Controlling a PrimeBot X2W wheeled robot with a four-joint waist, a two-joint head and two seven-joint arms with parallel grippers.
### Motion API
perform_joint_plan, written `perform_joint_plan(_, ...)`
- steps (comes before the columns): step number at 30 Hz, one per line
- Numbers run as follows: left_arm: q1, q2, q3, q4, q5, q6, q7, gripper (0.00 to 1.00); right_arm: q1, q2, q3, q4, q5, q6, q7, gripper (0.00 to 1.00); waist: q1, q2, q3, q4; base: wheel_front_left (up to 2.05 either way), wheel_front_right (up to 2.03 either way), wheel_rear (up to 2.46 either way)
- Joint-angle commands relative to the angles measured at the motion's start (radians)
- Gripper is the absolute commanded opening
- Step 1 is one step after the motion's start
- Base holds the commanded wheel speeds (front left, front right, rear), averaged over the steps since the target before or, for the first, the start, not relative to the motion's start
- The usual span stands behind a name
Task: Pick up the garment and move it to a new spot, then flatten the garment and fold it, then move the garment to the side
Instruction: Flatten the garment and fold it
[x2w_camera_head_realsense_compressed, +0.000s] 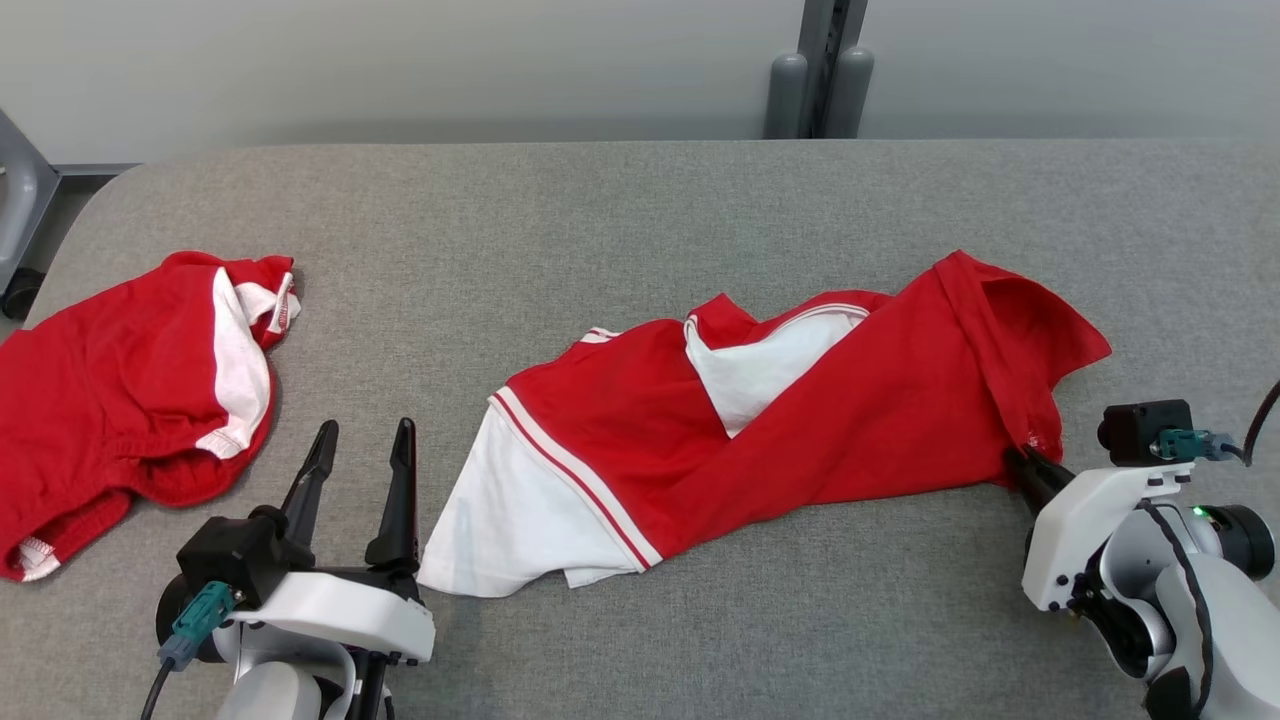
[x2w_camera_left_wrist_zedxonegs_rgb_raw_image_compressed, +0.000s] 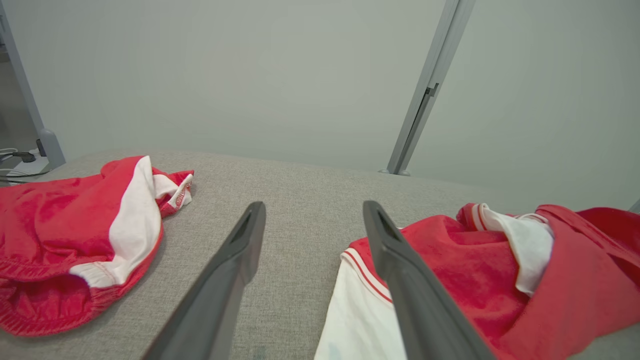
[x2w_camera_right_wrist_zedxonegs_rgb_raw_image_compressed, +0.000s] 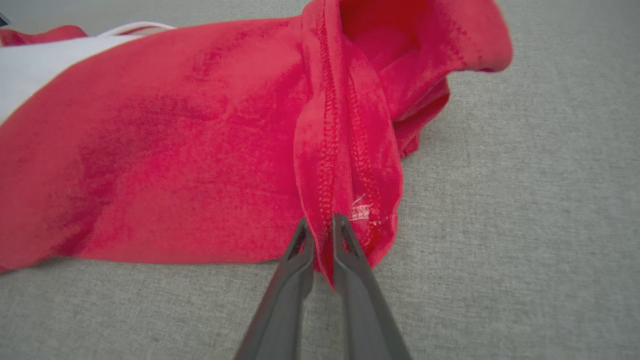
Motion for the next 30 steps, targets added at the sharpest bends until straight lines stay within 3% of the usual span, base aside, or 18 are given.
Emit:
perform_joint_plan(1, -0.014, 0.004, 0.004, 0.003, -0.003, -0.004, -0.004, 1.00, -0.011, -0.007, 0.006, 0.003, 0.012, 0.000, -0.012, 0.00, 0.0000, 0.0000, -0.002, -0.001, 0.00, 0.00, 0.00)
perform_joint_plan(7, 0.003, 0.004, 0.009, 0.016, -0.006, 0.002, -0.004, 1.00, 0.024, 0.005, 0.016, -0.083, 0.160, 0.000, -0.011, 0.00, 0.0000, 0.0000, -0.031, -0.021, 0.00, 0.00, 0.00)
perform_joint_plan(16, 0.033, 0.004, 0.012, 0.013, -0.008, 0.010, -0.005, 1.00, 0.229, -0.081, -0.046, -0.477, 0.475, 0.000, 0.160, 0.00, 0.0000, 0.0000, -0.079, -0.052, 0.00, 0.00, 0.00)
perform_joint_plan(23, 0.052, 0.002, 0.013, 0.007, -0.010, 0.017, -0.004, 1.00, 0.423, -0.083, -0.183, -0.792, 0.676, 0.000, 0.274, 0.00, 0.0000, 0.0000, -0.111, -0.054, 0.00, 0.00, 0.00)
perform_joint_plan(26, 0.050, 0.003, 0.010, 0.000, -0.009, 0.016, -0.004, 1.00, 0.445, -0.072, -0.248, -0.823, 0.719, 0.000, 0.320, 0.00, 0.0000, 0.0000, -0.106, -0.048, 0.00, 0.00, 0.00)
perform_joint_plan(30, 0.031, 0.000, 0.003, -0.006, -0.011, 0.013, -0.004, 1.00, 0.343, -0.047, -0.281, -0.690, 0.713, 0.000, 0.404, 0.00, 0.0000, 0.0000, -0.077, -0.037, 0.00, 0.00, 0.00)
